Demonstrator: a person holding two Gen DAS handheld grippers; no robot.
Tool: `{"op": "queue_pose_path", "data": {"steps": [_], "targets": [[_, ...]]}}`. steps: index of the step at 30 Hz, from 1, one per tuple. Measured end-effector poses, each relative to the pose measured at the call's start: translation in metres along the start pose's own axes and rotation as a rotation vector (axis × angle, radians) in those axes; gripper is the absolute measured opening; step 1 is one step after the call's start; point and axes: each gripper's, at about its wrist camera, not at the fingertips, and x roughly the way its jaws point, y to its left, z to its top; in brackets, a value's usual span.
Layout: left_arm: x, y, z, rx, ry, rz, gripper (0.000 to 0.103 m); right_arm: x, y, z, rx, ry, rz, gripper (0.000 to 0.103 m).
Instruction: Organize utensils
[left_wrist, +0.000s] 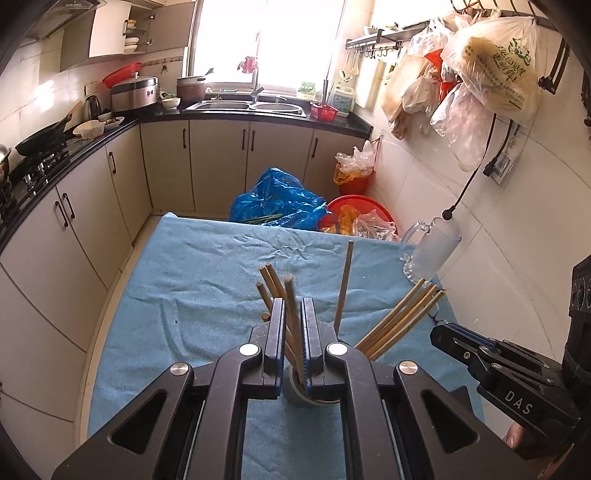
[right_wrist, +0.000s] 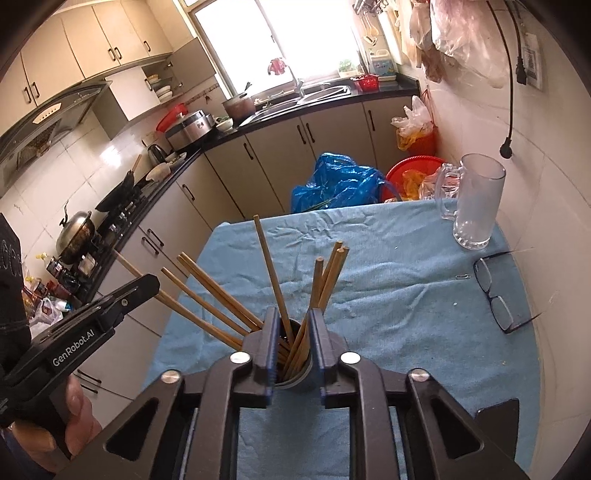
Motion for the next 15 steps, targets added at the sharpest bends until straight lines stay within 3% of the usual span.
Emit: {"op": "queue_pose_path", "data": {"steps": [2,3,10,15], "targets": [[-0.006,0.0,-0.001,-0.001,-0.013,0.005,0.026,-0.005,0.0,0.0,-0.006,-0.005,-0.012,0.022],[-0.009,0.0,-0.001,-0.001,-0.022,0.008,0.029,-0.008,0.001,-0.001,-0.008,-0.008,-0.023,0.027],[-0.031,0.002,-0.005,-0.009,-0.054,0.023,0.042,-0.03,0.003,-0.01,-0.027,-0.039,-0.128,0.067],[-0.05,0.008,-0.015,-0.023,-0.079,0.054,0.06,-0.045,0.004,-0.02,-0.045,-0.049,-0.225,0.077]]}}
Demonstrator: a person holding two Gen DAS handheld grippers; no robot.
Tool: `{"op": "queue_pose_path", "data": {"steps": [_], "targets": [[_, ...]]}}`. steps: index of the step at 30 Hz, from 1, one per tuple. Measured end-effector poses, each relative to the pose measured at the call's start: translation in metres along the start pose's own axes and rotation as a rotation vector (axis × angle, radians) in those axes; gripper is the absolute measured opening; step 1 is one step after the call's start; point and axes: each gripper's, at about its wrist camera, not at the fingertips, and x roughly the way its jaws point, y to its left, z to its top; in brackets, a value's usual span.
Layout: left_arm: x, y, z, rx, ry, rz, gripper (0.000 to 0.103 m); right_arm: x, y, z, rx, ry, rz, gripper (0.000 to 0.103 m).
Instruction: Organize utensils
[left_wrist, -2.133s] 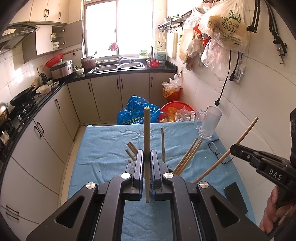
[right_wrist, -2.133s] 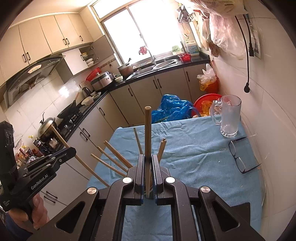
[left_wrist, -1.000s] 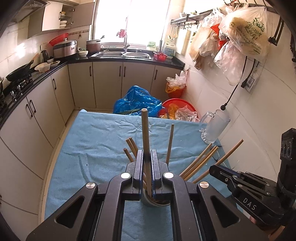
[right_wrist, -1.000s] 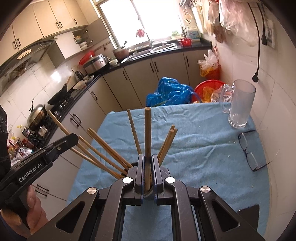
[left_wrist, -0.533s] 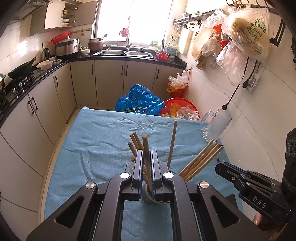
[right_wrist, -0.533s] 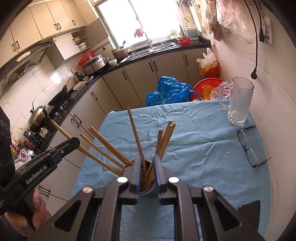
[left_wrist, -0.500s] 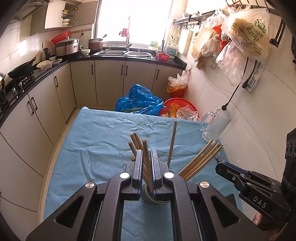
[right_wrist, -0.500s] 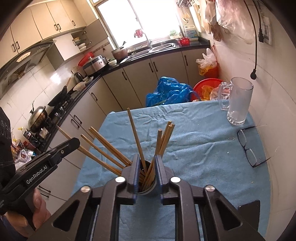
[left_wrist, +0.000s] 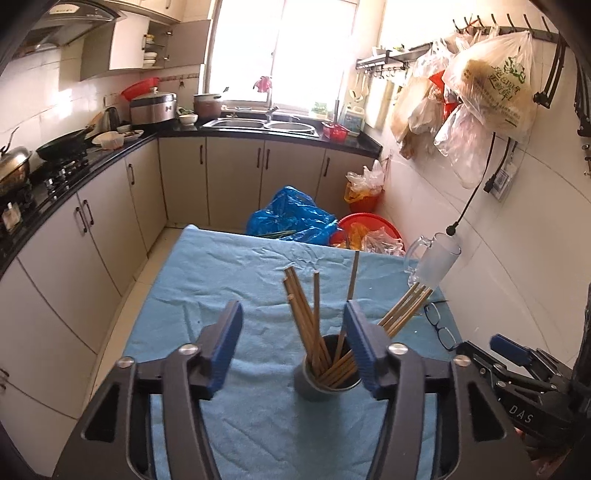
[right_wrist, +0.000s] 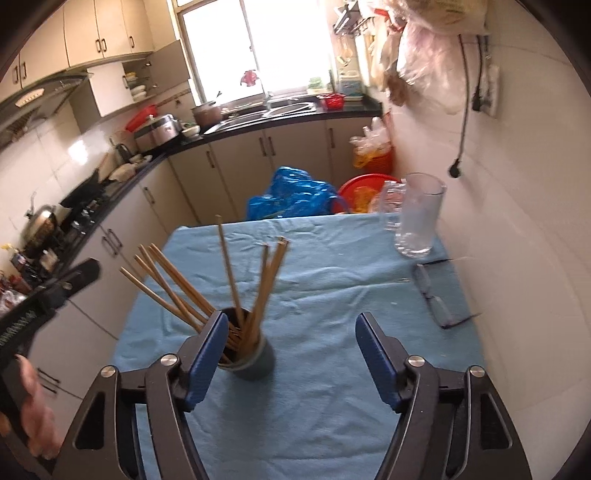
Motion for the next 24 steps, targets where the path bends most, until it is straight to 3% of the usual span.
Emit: {"op": "queue_pose_path", "data": {"steps": [10,17,24], "targets": [[-0.026,0.007,-0.05,0.059,0.008,0.078,0.08,-0.025,0.005,-0.049,-0.097,0.0,-0.158,0.086],[-0.028,0.017,-0.104,0.112,0.075,0.127,0.082,-0.025,0.008,-0.098,-0.156,0.065,-0.196,0.086],[-0.016,0.027,-0.15,0.137,0.203,0.172,0.083,-0.012,0.007,-0.139,-0.177,0.167,-0.225,0.086]]}}
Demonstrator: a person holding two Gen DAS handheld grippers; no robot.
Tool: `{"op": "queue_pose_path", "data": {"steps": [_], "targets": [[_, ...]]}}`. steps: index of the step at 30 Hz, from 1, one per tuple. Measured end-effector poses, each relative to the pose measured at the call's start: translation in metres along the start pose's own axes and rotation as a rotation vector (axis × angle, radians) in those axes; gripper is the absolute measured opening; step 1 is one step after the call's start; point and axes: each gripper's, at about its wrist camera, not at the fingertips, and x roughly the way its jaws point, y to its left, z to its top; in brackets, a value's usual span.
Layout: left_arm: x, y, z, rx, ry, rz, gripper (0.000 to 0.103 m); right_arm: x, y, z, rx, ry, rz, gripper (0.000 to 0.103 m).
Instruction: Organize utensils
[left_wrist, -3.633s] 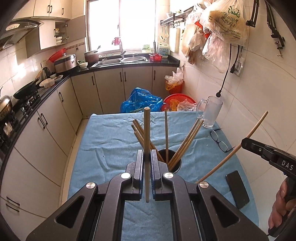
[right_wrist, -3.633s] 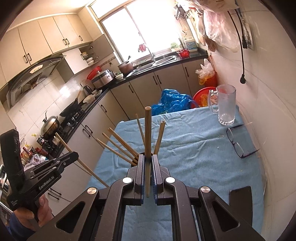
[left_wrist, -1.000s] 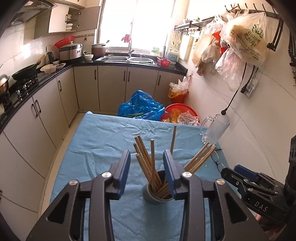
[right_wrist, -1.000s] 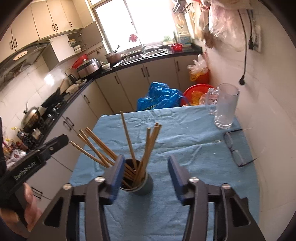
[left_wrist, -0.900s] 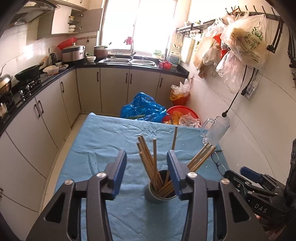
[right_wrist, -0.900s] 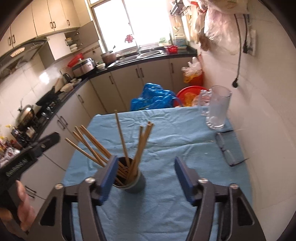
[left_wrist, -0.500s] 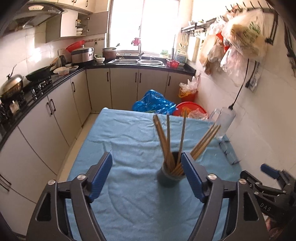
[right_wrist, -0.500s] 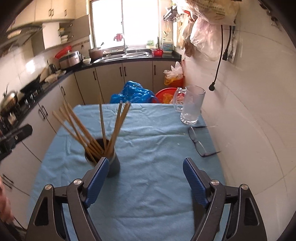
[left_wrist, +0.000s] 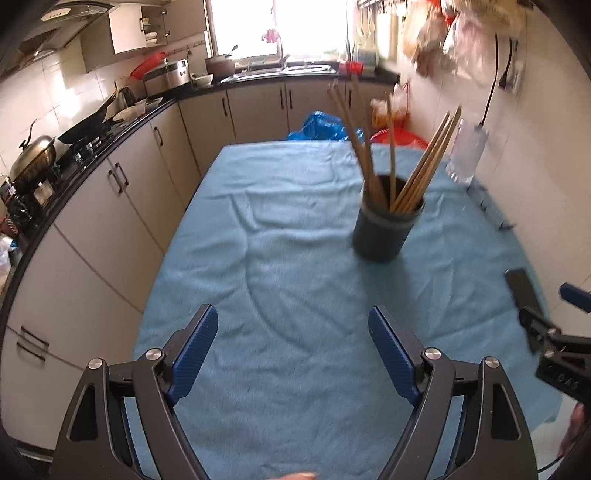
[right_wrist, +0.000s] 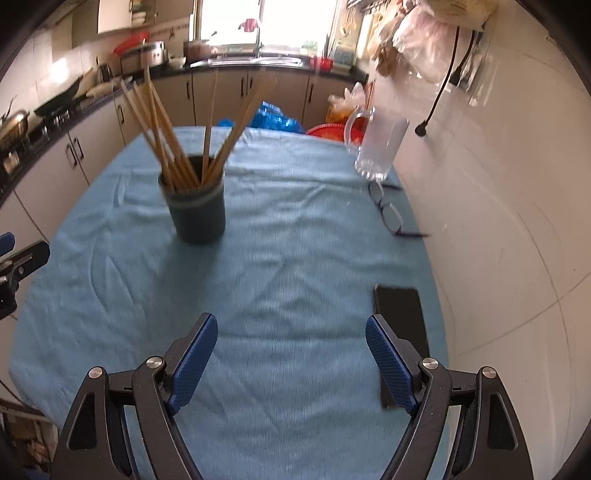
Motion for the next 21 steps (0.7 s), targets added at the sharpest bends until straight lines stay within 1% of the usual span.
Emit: {"op": "queue_pose_path", "data": {"steps": [3,7,9,11,18,21], "targets": [[0.006,-0.001,-0.006,0.012,0.029,0.003,0.083,0.001,0.005,-0.009,-0.024,0.017,-0.014,0.086],[0.003,-0.001,-0.007,0.016,0.028,-0.017,0.083,0.0,0.007,-0.012,-0.028,0.022,-0.016,0.086],[0.002,-0.001,-0.006,0.016,0.028,-0.031,0.084,0.0,0.007,-0.014,-0.026,0.025,-0.017,0.086],[0.001,0.0,-0.005,0.007,0.026,-0.032,0.091,0.0,0.007,-0.015,-0.026,0.029,-0.017,0.086],[0.0,0.007,-0.003,-0.019,0.01,0.02,0.091,0.001,0.007,-0.016,-0.028,0.036,-0.022,0.086],[-0.002,0.008,-0.002,-0.015,-0.002,0.067,0.091,0.002,0.007,-0.015,-0.032,0.039,-0.022,0.086]]}}
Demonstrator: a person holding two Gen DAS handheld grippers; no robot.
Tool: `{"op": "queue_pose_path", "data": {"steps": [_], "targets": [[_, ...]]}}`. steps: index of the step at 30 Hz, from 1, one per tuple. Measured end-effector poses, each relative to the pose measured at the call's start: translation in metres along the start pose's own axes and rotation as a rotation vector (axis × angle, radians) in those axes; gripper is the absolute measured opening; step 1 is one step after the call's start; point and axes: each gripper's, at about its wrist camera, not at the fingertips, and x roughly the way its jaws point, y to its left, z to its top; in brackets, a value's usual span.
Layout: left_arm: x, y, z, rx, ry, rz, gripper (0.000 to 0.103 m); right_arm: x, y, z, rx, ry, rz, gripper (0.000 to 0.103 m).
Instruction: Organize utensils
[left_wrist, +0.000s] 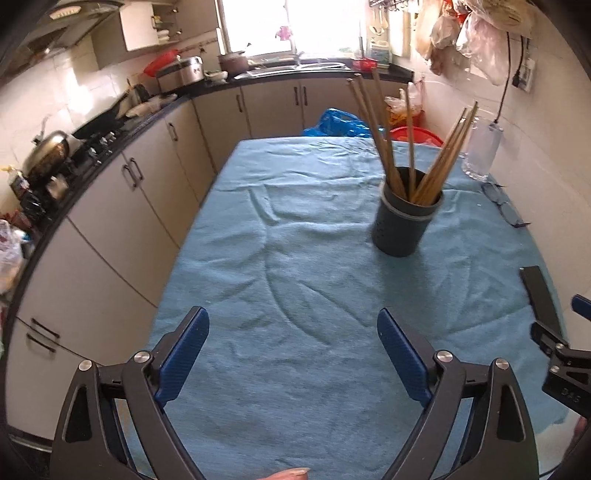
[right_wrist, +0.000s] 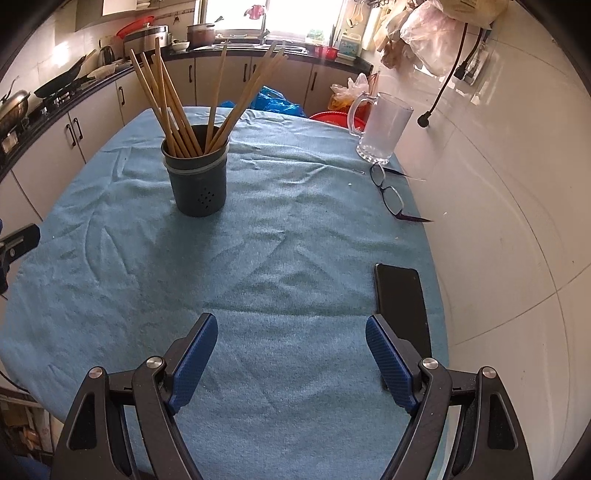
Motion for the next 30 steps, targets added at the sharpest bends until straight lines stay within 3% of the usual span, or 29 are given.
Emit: {"op": "queue_pose_path", "data": {"steps": [6,24,30], "targets": [[0.001,-0.002,0.001,0.035,0.025,0.057,0.092,0.001,0.0,0.0,-0.004,0.002,0.002,0.086],[-0.002,-0.001,-0.002,0.024,0.021,0.01,0.092,0.004,0.006,0.002,-0.019,0.002,0.009,0.086],[-0.01,0.002,0.0,0.002,-0.016,-0.013,0.092,-0.007,0.003,0.008,0.008,-0.057,0.011,0.086]]}}
